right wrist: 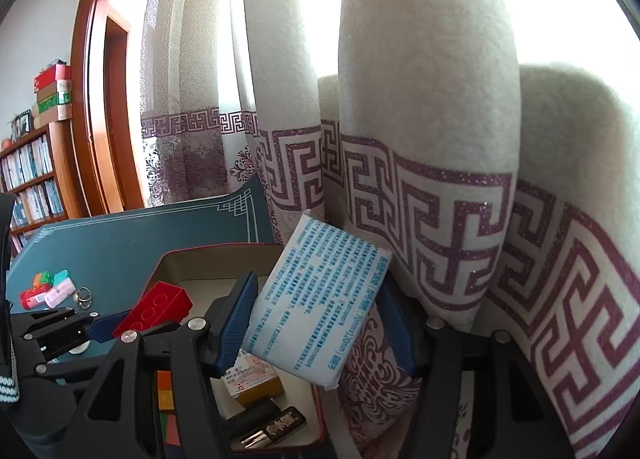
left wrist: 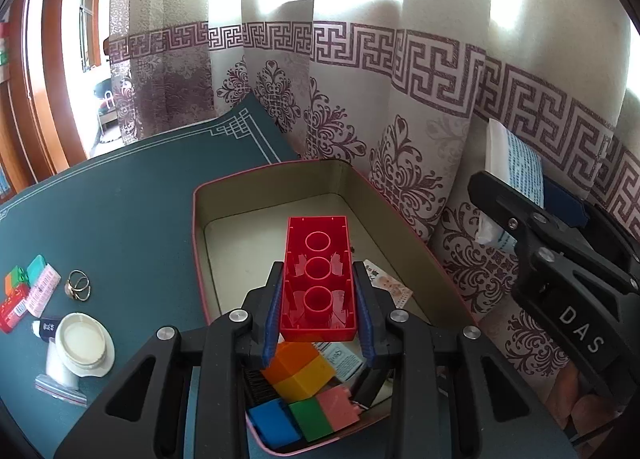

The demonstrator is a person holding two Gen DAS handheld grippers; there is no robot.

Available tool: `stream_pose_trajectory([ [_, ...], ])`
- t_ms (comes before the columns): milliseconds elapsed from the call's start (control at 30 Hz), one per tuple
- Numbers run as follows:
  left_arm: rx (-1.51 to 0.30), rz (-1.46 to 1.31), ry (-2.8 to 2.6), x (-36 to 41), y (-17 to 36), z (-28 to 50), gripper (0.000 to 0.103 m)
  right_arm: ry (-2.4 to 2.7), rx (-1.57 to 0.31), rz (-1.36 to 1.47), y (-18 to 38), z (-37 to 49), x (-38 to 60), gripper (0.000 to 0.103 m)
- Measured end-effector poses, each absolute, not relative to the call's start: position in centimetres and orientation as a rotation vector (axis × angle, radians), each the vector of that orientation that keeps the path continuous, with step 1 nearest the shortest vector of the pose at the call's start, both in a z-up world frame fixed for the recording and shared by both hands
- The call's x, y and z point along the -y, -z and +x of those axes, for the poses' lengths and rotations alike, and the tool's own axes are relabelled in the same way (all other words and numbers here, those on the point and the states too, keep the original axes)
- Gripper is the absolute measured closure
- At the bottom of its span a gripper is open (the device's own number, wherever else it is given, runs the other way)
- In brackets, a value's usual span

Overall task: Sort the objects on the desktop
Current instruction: 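Carry red brick and white gauze packet into the pink tin and open both tools, then withdraw both tools from the tin back toward the object pile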

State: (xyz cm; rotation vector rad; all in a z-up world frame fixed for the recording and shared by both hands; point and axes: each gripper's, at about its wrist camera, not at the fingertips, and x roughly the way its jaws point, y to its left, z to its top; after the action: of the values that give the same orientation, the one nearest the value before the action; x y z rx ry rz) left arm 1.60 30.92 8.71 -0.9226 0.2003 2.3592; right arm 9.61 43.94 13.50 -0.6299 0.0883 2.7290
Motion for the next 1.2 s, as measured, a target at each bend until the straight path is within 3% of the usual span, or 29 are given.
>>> stream_pose_trajectory([
  [400, -0.230, -0.962, -2.364, -31.7, -7.9, 1.8, 0.068, -2.732, -0.029, -0.673, -12.4, 9.3, -44.0, 0.038],
  [433, -0.223, -0.984, -2.358, -31.7, -7.7, 1.7, 0.066, -2.734, -0.030, -0.678, -12.3, 9.3, -44.1, 0.038],
  [467, -0.216, -1.002, -2.354, -31.6, -7.6, 1.5, 0.054, -2.737, -0.028, -0.684, -12.2, 9.2, -44.1, 0.038],
  [533, -0.198, -1.026, -2.365, -31.3, -7.3, 1.4, 0.042, -2.751, -0.027, -0.704, -12.0, 8.9, -44.0, 0.036],
  [867, -0.177, -1.021, -2.413, -29.6, -7.7, 1.3, 0.039, -2.766, -0.055, -0.714, -11.9, 8.9, -44.1, 0.026],
  [1200, -0.157, -1.038, -2.440, -28.2, -7.6, 1.3, 0.037, -2.785, -0.099, -0.702, -12.1, 8.8, -44.1, 0.024],
])
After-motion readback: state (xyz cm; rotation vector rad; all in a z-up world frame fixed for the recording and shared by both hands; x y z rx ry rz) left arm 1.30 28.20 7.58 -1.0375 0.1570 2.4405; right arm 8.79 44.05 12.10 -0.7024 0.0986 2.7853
